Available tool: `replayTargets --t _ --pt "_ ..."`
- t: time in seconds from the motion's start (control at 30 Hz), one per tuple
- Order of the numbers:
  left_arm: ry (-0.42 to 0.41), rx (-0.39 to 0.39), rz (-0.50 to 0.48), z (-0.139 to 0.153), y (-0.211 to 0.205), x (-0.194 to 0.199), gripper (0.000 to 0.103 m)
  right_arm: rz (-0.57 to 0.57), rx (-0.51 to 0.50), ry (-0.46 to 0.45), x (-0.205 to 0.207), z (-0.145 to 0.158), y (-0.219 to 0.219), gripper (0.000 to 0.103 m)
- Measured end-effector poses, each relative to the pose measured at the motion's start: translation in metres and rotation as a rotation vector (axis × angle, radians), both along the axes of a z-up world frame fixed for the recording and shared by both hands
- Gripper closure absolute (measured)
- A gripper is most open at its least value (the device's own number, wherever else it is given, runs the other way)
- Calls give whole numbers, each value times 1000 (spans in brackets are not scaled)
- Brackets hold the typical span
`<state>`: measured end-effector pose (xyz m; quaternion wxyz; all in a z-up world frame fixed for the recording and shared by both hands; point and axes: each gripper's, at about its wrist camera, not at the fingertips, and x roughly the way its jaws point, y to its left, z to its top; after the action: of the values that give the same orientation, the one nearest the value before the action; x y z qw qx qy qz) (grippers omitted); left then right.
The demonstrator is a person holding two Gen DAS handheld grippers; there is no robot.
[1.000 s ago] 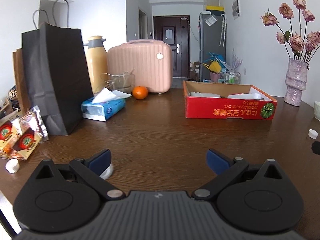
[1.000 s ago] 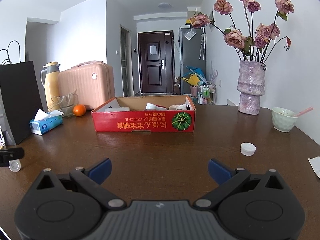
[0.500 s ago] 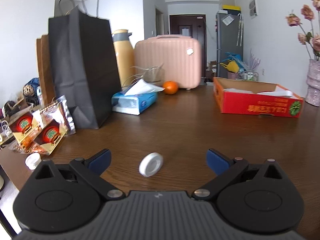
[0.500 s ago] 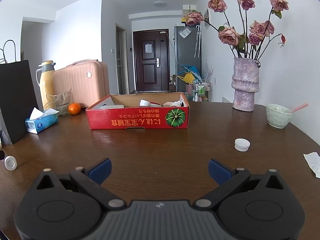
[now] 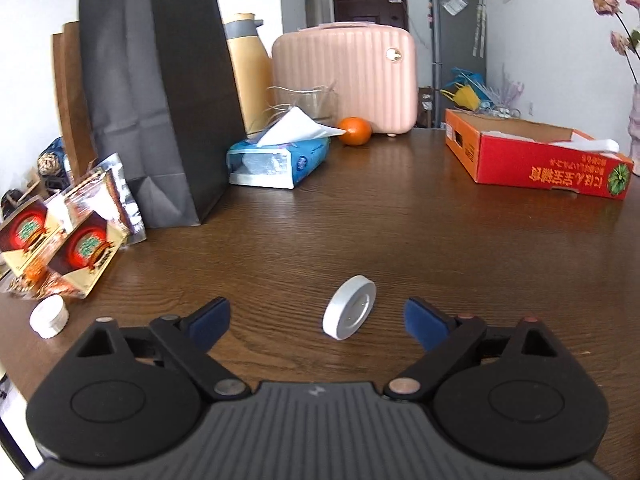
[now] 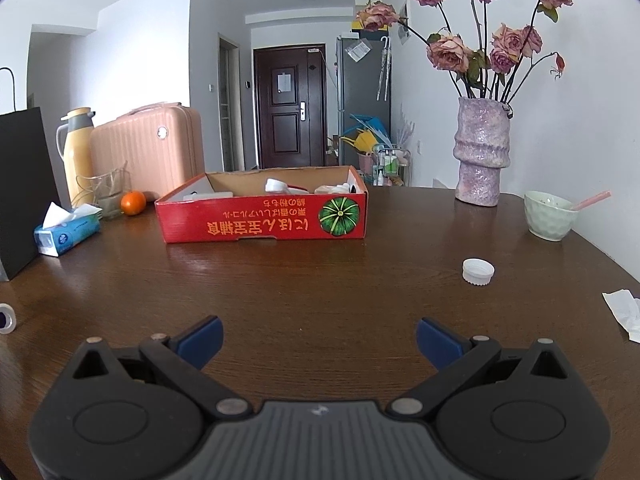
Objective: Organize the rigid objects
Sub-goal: 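Close the left gripper on the small white round cap, then grasp the white bottle cap with the right gripper while the left gripper holds its cap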
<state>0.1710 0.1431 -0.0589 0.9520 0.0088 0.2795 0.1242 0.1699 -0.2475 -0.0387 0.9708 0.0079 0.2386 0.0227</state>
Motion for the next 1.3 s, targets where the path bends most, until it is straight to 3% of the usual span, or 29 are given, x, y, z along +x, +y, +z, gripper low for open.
replayTargets --t 0.17,0.23,0.3,1.3 --pt "36 -6 -43 -6 1 14 44 5 -8 8 3 -1 4 0" --pt "57 -25 -50 -9 3 19 76 8 -11 11 4 -1 5 0" --pt "68 -55 -63 -12 4 21 93 10 -13 13 6 -1 6 0" --pt "-32 -47 -140 19 -64 24 93 -19 2 12 24 -5 -22 0"
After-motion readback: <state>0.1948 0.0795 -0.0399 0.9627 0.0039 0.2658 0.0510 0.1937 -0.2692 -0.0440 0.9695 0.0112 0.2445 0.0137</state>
